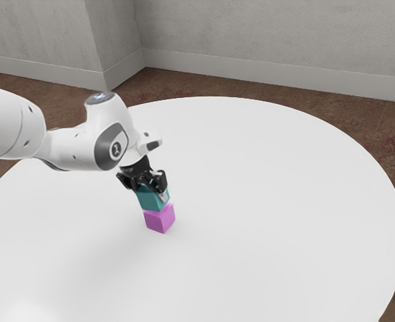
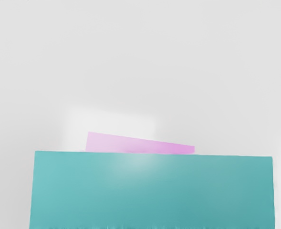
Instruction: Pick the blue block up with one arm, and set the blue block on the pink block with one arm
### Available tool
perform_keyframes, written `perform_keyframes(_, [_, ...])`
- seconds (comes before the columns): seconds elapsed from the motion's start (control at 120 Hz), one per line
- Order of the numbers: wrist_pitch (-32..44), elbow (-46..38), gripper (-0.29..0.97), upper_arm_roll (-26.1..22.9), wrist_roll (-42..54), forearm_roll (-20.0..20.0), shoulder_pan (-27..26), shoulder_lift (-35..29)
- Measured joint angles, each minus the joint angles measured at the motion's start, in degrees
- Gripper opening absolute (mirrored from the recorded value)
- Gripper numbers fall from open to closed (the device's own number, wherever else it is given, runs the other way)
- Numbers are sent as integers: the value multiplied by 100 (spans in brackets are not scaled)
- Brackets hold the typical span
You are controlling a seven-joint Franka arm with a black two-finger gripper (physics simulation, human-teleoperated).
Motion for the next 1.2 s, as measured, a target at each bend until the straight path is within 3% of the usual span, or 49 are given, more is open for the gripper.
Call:
perform_keyframes(0.142, [1, 56, 29, -8, -196, 591, 0, 26])
perform_keyframes(0.308, [11, 72, 29, -20, -380, 806, 0, 92])
perform_keyframes(0.667, [17, 156, 30, -85, -654, 703, 1, 194])
perform_keyframes(0.925, [-2, 139, 55, -176, -587, 390, 3, 147])
perform_keyframes(0.983, [-35, 112, 58, -162, -568, 384, 11, -148])
perform_keyframes(1.075, [-372, 106, 62, -55, -541, 587, 54, -1124])
perform_keyframes(1.2, [-1844, 624, 64, 165, -434, 1045, 76, -2597])
